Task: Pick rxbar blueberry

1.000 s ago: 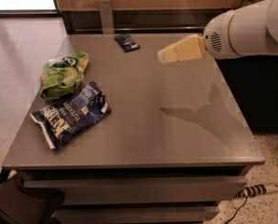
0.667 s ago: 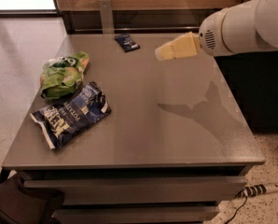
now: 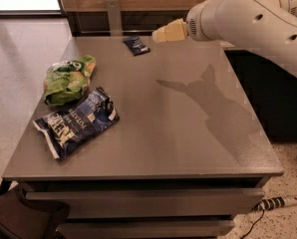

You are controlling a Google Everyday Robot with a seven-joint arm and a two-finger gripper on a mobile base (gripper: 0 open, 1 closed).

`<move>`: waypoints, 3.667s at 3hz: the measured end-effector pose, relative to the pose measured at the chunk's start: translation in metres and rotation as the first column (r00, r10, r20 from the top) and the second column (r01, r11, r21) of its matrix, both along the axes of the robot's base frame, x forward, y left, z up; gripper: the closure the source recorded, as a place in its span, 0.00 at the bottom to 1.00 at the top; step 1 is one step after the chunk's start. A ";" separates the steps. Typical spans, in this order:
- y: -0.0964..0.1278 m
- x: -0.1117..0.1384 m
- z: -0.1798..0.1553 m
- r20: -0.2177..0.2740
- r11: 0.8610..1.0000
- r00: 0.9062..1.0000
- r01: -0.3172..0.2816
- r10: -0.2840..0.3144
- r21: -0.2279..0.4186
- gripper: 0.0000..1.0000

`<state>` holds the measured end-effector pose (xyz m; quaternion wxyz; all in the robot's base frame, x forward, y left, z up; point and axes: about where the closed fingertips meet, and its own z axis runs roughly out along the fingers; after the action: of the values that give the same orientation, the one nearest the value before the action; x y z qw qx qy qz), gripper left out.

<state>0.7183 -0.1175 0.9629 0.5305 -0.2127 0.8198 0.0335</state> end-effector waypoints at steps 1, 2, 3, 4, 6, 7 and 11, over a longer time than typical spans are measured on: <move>0.014 0.041 -0.007 0.056 0.999 0.998 -0.028 0.026 0.042 0.00; 0.046 0.074 -0.020 0.090 0.993 0.993 -0.087 0.080 0.079 0.00; 0.080 0.105 -0.035 0.111 0.982 0.983 -0.158 0.147 0.103 0.00; 0.083 0.107 -0.039 0.100 0.981 0.983 -0.162 0.152 0.102 0.00; 0.133 0.142 -0.101 -0.059 0.963 0.966 -0.243 0.251 0.119 0.00; 0.148 0.153 -0.128 -0.112 0.957 0.956 -0.257 0.273 0.138 0.00; 0.156 0.159 -0.155 -0.187 0.964 0.950 -0.228 0.252 0.140 0.62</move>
Offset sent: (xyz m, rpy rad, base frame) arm 0.1187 0.0805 -0.0360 0.1333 -0.1229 0.1557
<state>0.8776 0.0388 0.8077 0.4475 -0.2750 0.8344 0.1672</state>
